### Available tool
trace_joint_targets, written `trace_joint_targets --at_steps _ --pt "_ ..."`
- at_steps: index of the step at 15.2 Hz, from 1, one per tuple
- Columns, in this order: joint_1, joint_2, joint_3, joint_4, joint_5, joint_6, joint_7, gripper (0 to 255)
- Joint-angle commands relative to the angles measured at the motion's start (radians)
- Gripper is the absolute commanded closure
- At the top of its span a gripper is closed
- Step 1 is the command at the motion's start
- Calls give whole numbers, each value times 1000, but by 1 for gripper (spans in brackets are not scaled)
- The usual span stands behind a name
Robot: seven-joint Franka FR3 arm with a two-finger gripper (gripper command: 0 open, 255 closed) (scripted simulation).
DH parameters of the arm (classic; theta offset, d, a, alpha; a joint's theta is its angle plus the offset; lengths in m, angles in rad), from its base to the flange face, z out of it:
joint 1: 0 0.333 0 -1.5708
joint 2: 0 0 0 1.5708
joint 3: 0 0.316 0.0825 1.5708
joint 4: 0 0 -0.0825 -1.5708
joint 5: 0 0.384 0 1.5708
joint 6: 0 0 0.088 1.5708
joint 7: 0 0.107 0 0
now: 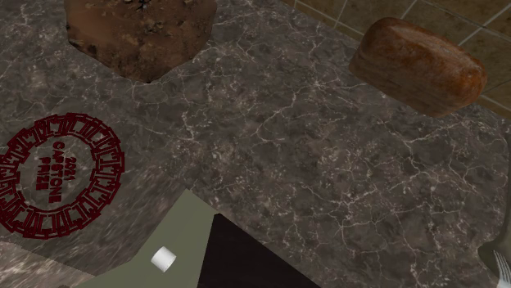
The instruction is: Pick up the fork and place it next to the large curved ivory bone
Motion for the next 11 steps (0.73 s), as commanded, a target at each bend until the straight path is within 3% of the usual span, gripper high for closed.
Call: trace_joint_targets --at_steps 1,11 --pt "0 9 -6 -19 -2 29 1 255" --pt "-2 47 -33 -107 -14 155 4 255"
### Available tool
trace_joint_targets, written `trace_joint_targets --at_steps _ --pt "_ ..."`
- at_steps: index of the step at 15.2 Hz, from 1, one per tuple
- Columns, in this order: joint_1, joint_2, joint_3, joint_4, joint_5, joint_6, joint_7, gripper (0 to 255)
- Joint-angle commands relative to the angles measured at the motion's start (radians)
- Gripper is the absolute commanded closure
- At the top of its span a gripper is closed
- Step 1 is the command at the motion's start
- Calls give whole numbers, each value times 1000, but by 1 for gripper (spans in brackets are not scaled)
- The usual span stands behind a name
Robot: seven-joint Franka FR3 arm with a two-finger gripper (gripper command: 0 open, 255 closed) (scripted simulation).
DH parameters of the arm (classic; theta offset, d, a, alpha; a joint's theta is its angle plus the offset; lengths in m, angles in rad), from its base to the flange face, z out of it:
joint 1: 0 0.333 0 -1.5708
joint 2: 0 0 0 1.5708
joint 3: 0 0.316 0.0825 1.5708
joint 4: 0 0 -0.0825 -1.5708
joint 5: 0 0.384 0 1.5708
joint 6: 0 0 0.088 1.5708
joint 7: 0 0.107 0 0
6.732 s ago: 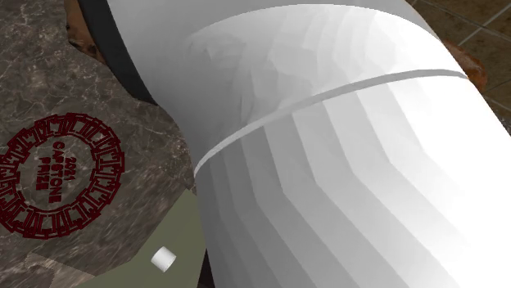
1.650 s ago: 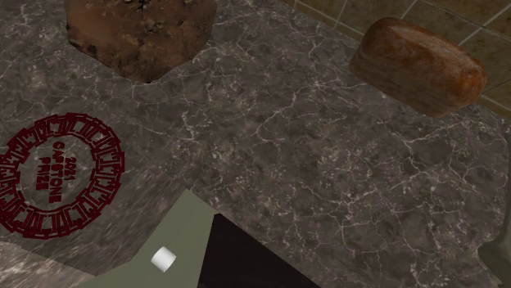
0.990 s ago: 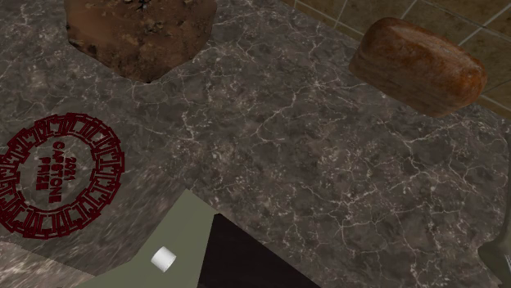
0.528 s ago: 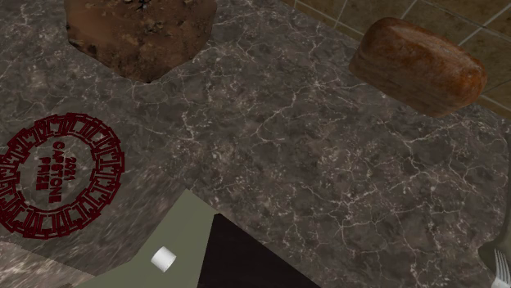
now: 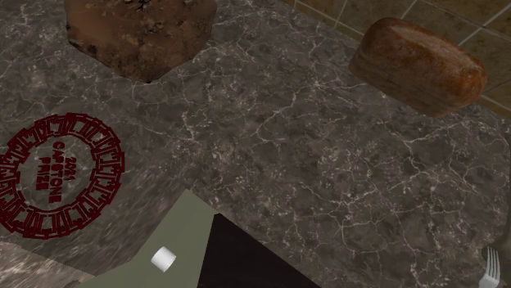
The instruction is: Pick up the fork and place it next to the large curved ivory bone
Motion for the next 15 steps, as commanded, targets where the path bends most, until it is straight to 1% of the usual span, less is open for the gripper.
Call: trace_joint_targets --at_steps 1,6,7,12,15 --pt "-1 5 -2 -6 -1 8 1 255" --pt "-1 5 -2 -6 0 8 1 255" --pt "-1 6 -2 -5 0 7 1 0" --pt "-1 5 -2 -6 0 8 1 0" --pt "7 -11 21 82 17 -97 -2 0"
